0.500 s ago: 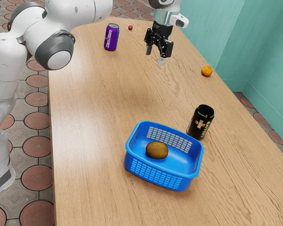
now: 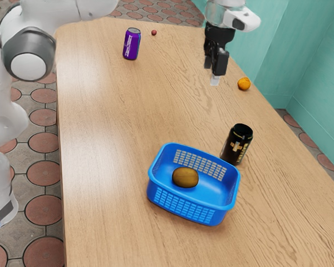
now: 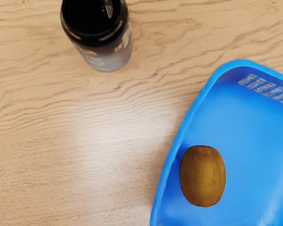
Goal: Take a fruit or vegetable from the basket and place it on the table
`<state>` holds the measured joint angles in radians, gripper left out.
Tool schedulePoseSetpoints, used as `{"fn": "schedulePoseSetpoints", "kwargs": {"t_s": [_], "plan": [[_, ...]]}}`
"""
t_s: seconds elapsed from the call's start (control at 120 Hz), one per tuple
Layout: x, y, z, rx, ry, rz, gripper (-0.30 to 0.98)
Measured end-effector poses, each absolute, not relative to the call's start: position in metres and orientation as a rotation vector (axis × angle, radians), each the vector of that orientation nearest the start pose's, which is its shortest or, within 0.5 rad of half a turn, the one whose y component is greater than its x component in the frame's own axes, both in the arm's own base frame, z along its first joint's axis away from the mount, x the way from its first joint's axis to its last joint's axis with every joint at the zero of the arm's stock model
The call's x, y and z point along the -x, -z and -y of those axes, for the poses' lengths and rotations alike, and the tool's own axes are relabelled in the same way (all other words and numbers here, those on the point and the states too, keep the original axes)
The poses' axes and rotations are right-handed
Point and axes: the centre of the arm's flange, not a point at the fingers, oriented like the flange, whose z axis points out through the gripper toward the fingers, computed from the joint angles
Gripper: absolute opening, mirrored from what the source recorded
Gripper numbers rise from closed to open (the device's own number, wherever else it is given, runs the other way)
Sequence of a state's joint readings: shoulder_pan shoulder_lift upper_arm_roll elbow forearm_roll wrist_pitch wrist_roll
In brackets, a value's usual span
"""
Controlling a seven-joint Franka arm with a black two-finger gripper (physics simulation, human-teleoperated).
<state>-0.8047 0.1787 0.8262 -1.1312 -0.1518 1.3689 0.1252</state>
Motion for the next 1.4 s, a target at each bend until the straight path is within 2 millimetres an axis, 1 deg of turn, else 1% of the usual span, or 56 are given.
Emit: {"fn": "schedulePoseSetpoints", "kwargs": {"t_s": [0.025, 0.067, 0.125, 0.167, 0.192, 0.25, 0.283, 0.35, 0.408, 0.458, 0.508, 0.542, 0.592, 0.642, 0.725, 0.792, 0.875, 0.925, 1.075, 1.183, 1.4], "plan": [[-0.560, -0.731, 0.076, 3.111, 0.172, -0.268, 0.68], [-0.563, -0.725, 0.086, 3.083, 0.162, -0.281, 0.68], [-0.566, -0.718, 0.092, 3.056, 0.150, -0.278, 0.68], [-0.569, -0.710, 0.093, 3.046, 0.127, -0.259, 0.68], [-0.574, -0.699, 0.096, 3.034, 0.098, -0.242, 0.69], [-0.589, -0.668, 0.110, 2.993, 0.027, -0.207, 0.69], [-0.595, -0.654, 0.115, 2.974, -0.001, -0.185, 0.69], [-0.601, -0.635, 0.115, 2.955, -0.050, -0.128, 0.68], [-0.602, -0.615, 0.113, 2.946, -0.109, -0.088, 0.68], [-0.598, -0.610, 0.123, 2.944, -0.124, -0.085, 0.68], [-0.587, -0.609, 0.129, 2.964, -0.138, -0.092, 0.68], [-0.572, -0.610, 0.130, 2.992, -0.152, -0.114, 0.68], [-0.548, -0.612, 0.137, 3.017, -0.161, -0.163, 0.68], [-0.536, -0.606, 0.145, 3.020, -0.173, -0.177, 0.69], [-0.528, -0.592, 0.168, 3.014, -0.164, -0.177, 0.69], [-0.526, -0.583, 0.188, 3.019, -0.144, -0.165, 0.69], [-0.527, -0.570, 0.202, 3.016, -0.140, -0.115, 0.69], [-0.529, -0.559, 0.205, 3.013, -0.144, -0.073, 0.69], [-0.537, -0.527, 0.203, 2.992, -0.146, 0.042, 0.69], [-0.539, -0.518, 0.207, 2.986, -0.123, 0.087, 0.69], [-0.541, -0.496, 0.204, 2.978, -0.106, 0.166, 0.69]]}}
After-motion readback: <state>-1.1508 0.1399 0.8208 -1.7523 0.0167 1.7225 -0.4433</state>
